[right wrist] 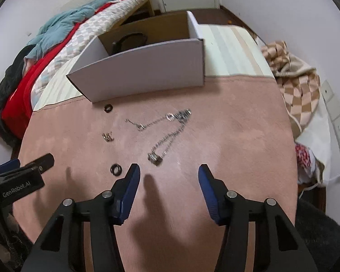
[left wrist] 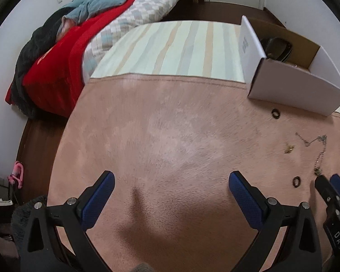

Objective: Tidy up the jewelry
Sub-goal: 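Grasp the silver pendant necklace with the right tool while the left tool grasps a small black ring, then carry the necklace and ring into the white box and open both tools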

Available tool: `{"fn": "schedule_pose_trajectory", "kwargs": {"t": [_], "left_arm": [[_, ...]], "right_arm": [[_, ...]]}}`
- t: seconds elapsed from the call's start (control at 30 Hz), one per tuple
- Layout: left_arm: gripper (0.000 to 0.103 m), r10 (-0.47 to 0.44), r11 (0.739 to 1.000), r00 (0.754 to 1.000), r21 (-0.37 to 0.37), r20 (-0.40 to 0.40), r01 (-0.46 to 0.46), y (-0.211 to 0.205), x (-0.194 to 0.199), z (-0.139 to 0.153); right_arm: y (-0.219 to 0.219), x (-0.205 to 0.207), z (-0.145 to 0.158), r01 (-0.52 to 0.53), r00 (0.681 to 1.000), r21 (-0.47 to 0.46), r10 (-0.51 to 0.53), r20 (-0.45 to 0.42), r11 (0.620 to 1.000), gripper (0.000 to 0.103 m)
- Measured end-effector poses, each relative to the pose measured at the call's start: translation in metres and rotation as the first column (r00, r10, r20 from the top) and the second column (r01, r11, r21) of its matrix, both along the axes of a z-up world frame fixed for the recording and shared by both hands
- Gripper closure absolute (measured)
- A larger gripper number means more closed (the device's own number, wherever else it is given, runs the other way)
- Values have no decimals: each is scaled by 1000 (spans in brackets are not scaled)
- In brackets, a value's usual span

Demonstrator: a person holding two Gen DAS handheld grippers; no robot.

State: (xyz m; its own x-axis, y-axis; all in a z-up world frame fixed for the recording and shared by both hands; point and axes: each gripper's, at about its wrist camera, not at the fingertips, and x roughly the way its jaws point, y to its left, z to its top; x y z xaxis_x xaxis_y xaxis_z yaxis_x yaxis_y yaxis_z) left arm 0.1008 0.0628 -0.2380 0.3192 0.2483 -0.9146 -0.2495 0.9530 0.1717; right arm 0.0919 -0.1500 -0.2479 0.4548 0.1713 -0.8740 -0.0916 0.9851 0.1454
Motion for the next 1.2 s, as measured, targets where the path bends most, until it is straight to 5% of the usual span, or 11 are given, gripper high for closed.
{"fn": "schedule_pose_trajectory", "kwargs": {"t": [0.13, 0.23, 0.67, 0.93, 1.2], "left_arm": [[0, 1, 1000, 1000, -6, -7, -1, 3, 4, -5], [0, -2, 1000, 1000, -18, -7, 2, 3, 3, -8], [1, -175, 965, 984, -192, 32, 178, -78, 3, -12], [37, -233, 956, 972, -172, 41, 236, -103, 7, -17], [86, -261, 948, 963, -168, 74, 270, -110, 5, -11]], "right_arm": [[14, 4, -1, -31, 999, -69, 34, 42, 997, 59], [16, 4, 0, -31, 997, -92, 37, 63, 995, 91], [-43, -2, 17, 99, 993, -43, -96, 70, 994, 91], [-56, -6, 20, 132, 989, -35, -129, 77, 991, 91], [-59, -6, 23, 155, 985, -27, -152, 84, 988, 91]]}}
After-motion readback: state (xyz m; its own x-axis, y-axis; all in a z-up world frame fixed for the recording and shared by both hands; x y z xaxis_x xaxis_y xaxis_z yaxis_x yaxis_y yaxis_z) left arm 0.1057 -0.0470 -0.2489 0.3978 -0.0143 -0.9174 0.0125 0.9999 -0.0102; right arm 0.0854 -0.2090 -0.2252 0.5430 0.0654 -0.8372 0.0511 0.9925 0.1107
